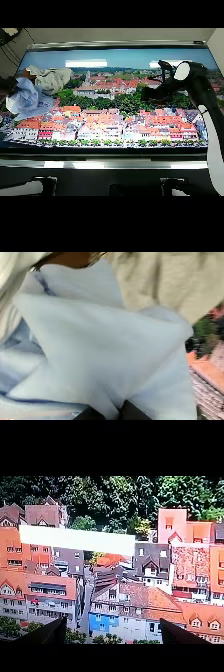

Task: Fold the shirts.

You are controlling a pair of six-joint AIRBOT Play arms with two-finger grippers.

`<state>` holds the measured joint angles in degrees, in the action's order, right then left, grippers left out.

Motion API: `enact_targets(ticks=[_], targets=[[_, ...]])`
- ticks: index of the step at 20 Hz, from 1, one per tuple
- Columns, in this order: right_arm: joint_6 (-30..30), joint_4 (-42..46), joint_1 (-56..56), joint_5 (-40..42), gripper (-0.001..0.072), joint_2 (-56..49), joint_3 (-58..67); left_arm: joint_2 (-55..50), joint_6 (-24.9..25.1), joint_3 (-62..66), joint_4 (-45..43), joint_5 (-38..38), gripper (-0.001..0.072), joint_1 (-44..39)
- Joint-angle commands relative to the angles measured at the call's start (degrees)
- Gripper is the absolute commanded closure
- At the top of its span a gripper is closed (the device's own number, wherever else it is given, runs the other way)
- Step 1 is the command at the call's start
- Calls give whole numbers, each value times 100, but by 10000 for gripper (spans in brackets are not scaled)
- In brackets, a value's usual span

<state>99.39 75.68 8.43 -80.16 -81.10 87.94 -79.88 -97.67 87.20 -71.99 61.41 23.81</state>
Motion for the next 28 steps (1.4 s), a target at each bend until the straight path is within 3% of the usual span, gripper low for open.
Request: enact_targets(ticks=[1, 4, 7, 13, 16, 17, 18, 19, 22, 24, 28], targets=[[-85, 251, -2, -160, 35, 422, 7, 1718, 385, 0, 66, -136, 679, -798], [-83, 496, -2, -260, 35, 986, 7, 2704, 334, -2, 63, -125, 679, -2173], [-85, 555, -2, -564, 35, 1578, 7, 2949, 131, -179, 63, -125, 679, -3842], [-83, 1285, -2, -1425, 34, 2573, 7, 1797, 94, -1652, 66, -267, 678, -6548], [-52, 1849, -2, -1650, 34, 2846, 7, 730, -260, -2059, 72, -710, 663, -7469], [-39, 1958, -2, -1672, 34, 2868, 7, 428, -308, -1963, 164, -734, 449, -7597], [-7, 2004, -2, -1685, 34, 2863, 7, 216, -306, -1786, 238, -634, 81, -7617], [52, 2006, -2, -1665, 35, 2841, 4, 105, -247, -1534, 107, -398, -13, -7510], [398, 1768, -2, -1624, 35, 2570, 4, 234, -52, -717, -1309, 745, -13, -6542], [393, 970, -2, -1676, 35, 2267, -52, 431, 17, -511, -1961, 1217, -13, -5453], [160, -1003, 0, -1261, 34, 1987, -1316, 562, 111, -1325, -1252, 1725, -13, -2970]])
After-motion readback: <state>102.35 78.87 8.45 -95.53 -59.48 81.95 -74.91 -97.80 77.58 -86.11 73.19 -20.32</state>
